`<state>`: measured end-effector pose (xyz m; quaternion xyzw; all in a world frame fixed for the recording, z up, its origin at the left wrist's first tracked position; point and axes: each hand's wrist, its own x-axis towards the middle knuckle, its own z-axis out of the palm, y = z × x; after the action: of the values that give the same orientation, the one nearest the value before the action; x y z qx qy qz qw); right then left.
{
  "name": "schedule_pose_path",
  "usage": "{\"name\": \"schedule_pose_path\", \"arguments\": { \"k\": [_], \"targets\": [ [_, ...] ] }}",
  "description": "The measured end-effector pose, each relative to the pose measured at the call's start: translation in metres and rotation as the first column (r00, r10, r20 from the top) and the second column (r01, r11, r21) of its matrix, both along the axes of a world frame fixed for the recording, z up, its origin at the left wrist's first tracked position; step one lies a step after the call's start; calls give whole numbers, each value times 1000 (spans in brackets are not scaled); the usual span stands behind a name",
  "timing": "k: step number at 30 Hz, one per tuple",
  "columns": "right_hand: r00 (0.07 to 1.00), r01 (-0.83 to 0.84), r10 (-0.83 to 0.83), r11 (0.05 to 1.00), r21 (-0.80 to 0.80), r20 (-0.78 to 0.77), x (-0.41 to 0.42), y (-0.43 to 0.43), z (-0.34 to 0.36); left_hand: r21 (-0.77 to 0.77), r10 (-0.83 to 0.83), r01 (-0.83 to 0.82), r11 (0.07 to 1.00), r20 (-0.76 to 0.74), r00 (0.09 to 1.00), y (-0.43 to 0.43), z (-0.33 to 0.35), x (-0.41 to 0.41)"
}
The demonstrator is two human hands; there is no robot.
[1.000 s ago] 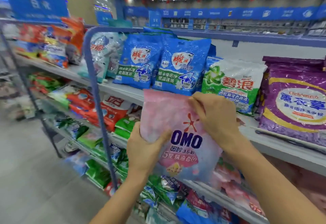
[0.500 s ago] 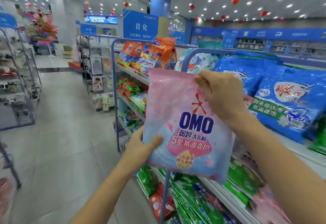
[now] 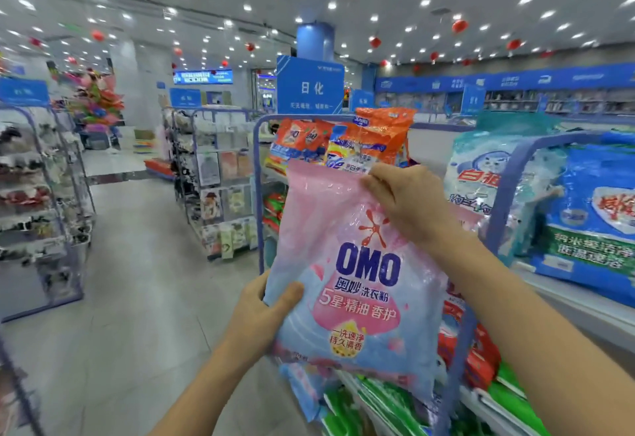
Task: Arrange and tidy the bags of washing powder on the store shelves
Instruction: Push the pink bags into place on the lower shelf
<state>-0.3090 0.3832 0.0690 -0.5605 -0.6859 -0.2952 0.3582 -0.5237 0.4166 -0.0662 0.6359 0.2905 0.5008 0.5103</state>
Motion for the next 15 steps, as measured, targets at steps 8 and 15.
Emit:
{"name": "schedule_pose_path", "arguments": {
  "k": [8, 15],
  "targets": [
    [950, 29, 56, 963, 266, -307, 14, 87, -21, -79, 116, -113, 990, 27, 993, 125, -21, 12],
    [478, -121, 160, 986, 116, -864, 87, 160, -87, -124, 81, -68, 990, 107, 991, 250, 5, 80]
  ]
}}
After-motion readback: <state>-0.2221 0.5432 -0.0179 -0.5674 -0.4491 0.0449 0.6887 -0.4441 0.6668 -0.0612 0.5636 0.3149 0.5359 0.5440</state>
